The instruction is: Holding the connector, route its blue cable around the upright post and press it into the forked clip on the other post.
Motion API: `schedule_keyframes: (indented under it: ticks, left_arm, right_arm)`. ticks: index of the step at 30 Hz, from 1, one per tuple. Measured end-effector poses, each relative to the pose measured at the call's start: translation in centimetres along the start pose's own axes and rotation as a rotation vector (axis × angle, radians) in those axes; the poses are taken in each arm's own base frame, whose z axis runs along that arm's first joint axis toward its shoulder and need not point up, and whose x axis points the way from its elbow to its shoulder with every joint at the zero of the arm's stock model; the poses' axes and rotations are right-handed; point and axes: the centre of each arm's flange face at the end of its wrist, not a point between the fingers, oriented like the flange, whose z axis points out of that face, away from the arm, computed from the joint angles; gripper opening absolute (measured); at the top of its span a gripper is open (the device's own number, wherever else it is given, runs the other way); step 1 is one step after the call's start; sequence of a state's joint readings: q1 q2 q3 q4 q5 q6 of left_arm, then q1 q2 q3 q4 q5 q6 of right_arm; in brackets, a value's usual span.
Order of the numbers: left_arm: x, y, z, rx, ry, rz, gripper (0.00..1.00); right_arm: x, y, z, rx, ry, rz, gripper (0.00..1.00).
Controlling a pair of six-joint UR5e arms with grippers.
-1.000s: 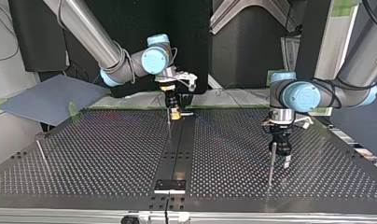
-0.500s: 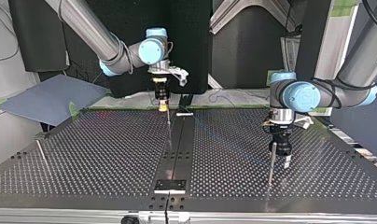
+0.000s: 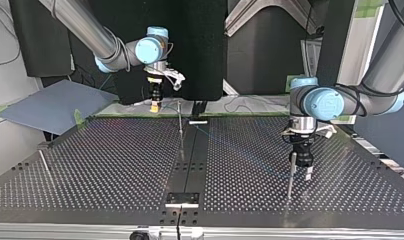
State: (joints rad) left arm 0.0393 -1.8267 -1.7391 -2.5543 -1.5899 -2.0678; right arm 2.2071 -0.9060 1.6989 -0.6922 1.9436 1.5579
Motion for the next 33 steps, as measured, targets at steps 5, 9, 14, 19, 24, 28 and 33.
schedule_keyframes:
  ticks: [5, 9, 14, 19, 24, 28, 33]
  left_arm:
    - [0.0, 0.0, 0.0, 0.0, -0.001, 0.0, 1.0]
    - [0.0, 0.0, 0.0, 0.0, 0.0, 0.0, 1.0]
    - [0.0, 0.0, 0.0, -0.001, 0.001, 0.0, 1.0]
    - [0.0, 0.0, 0.0, -0.002, 0.002, 0.0, 1.0]
    - [0.0, 0.0, -0.1, -0.007, 0.001, 0.0, 1.0]
    - [0.1, 0.0, -0.1, -0.009, 0.001, 0.0, 1.0]
    - [0.1, 0.0, -0.1, -0.009, 0.002, 0.0, 1.0]
  right_arm:
    - [-1.3, 2.7, 0.3, -0.043, -0.002, 0.013, 0.0]
    - [-2.5, 5.1, 0.3, -0.087, -0.005, 0.02, 0.0]
    - [-4.5, 7.9, 0.1, -0.149, -0.02, 0.023, 0.0]
    - [-7.7, 9.0, -1.1, -0.181, -0.054, 0.024, 0.0]
    - [-11.3, 9.6, -2.9, -0.198, -0.096, 0.027, 0.0]
    - [-13.7, 9.8, -4.4, -0.197, -0.126, 0.022, 0.0]
    - [-17.0, 10.3, -6.6, -0.195, -0.17, 0.008, 0.0]
